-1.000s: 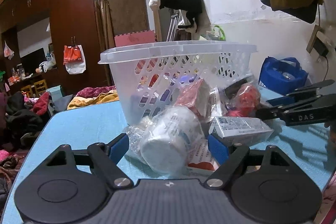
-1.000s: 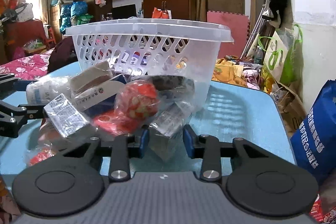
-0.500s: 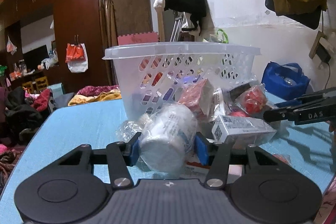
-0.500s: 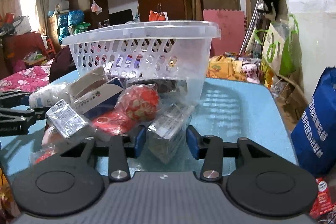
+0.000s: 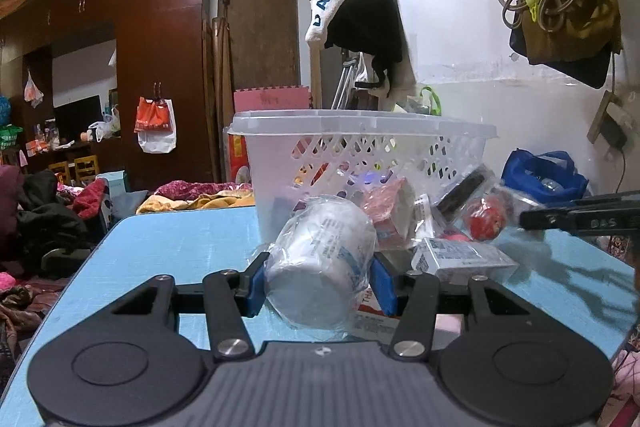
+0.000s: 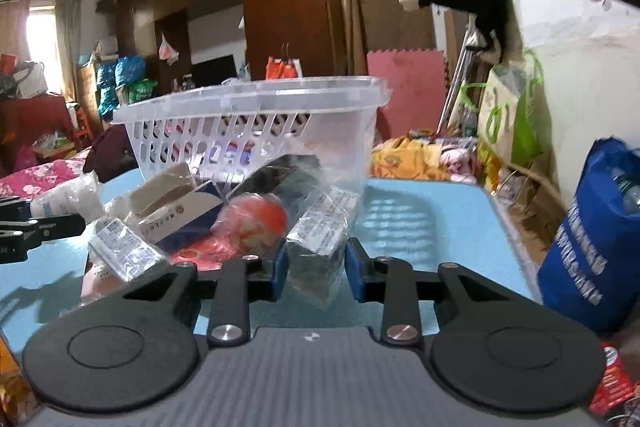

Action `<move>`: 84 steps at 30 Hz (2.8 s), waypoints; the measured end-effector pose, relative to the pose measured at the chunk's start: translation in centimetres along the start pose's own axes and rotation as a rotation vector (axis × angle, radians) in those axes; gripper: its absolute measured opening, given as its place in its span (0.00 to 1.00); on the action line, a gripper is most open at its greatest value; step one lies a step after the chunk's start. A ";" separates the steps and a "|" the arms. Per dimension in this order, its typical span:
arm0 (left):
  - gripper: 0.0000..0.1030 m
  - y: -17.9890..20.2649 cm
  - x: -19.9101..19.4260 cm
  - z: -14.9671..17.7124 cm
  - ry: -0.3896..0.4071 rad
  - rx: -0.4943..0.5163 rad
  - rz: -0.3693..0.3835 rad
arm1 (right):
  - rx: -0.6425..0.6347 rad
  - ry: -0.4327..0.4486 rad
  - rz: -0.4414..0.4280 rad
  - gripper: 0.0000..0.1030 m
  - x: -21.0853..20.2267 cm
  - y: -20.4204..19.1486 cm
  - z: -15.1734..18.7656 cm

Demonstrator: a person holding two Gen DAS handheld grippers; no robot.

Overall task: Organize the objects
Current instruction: 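Carry both items over the basket and open both grippers, then grasp a white medicine box with the left gripper while the right grasps a red wrapped ball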

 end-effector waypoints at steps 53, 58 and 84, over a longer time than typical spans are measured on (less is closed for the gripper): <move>0.83 -1.2 4.2 -10.4 -0.019 -0.106 0.068 | -0.156 0.152 -0.137 1.00 -1.0 -2.6 -10.0; 0.88 1.4 -0.6 -4.2 -0.019 -0.045 0.122 | -0.155 0.069 -0.082 1.00 -1.4 -1.9 -5.4; 0.73 7.1 1.2 -0.2 -0.069 0.056 0.063 | -0.054 -0.197 -0.076 0.48 5.4 -0.2 -0.7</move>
Point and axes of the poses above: each gripper's, at about its wrist camera, not at the fingertips, and x roughly the way its jaws point, y to its right, z to its underside, the point moved 4 cm from there along x, roughly the way its jaws point, and after that the axes turned 5 degrees about -x, right-handed, at the moved point
